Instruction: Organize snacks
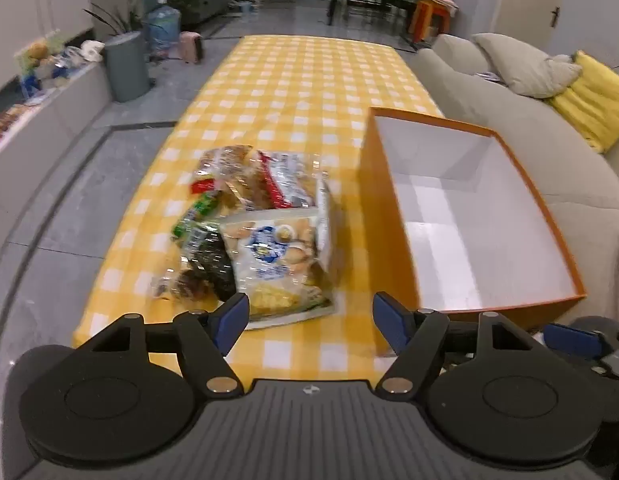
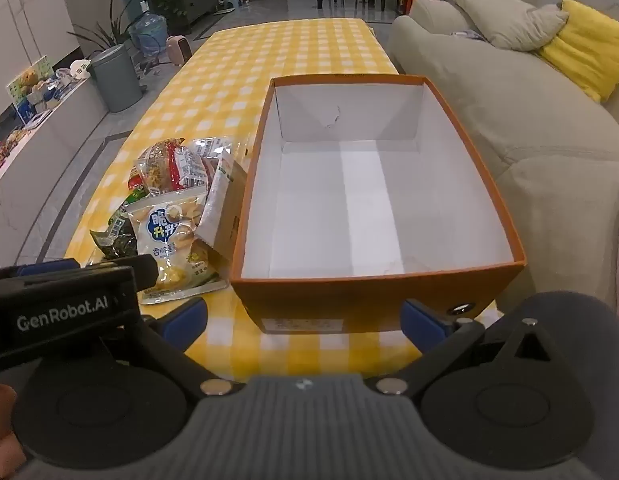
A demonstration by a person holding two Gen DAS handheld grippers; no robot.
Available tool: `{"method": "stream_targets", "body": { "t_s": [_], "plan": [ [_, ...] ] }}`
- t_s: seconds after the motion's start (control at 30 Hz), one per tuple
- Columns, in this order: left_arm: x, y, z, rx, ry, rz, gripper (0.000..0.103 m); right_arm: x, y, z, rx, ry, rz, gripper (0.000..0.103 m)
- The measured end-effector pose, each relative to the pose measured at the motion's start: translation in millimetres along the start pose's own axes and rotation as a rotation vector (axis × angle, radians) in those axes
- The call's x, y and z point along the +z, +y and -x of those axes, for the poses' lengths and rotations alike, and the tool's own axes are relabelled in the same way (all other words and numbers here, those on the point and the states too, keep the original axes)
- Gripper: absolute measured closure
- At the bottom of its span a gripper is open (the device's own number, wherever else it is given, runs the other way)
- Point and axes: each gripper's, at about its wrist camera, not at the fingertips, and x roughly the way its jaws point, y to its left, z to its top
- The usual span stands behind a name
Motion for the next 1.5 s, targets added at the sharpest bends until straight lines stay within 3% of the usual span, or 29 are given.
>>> {"method": "stream_targets", "body": {
  "t_s": [0.07, 0.2, 0.27, 0.7, 1.5],
  "plan": [
    [2.0, -3.2, -2.6, 0.005, 0.009, -0.022, 0.02, -1.1, 2.9, 1.1, -0.004, 0.001, 0.007, 0.003],
    [-11.2, 10.6, 6.8, -0.036, -0.039, 0.03, 0.02, -3.0, 2.1, 1.0, 0.008, 0.023, -0.004, 0.003],
    [-4.5, 3.6, 0.5, -0.01, -0.007, 0.011, 0.02, -0.1, -0.1, 0.8, -0.003, 0.024, 0.008, 0.003],
    [-5.7, 4.7, -8.7, -0.025, 0.017, 0.045, 0.02, -2.4, 4.8, 0.1, -0.053, 0.005, 0.037, 0.003],
    [-7.7, 1.8, -14.7, -0.008, 0.04, 0.039, 0.02, -3.8, 3.4, -6.6, -0.052, 0.05, 0.021, 0.003]
  ]
}}
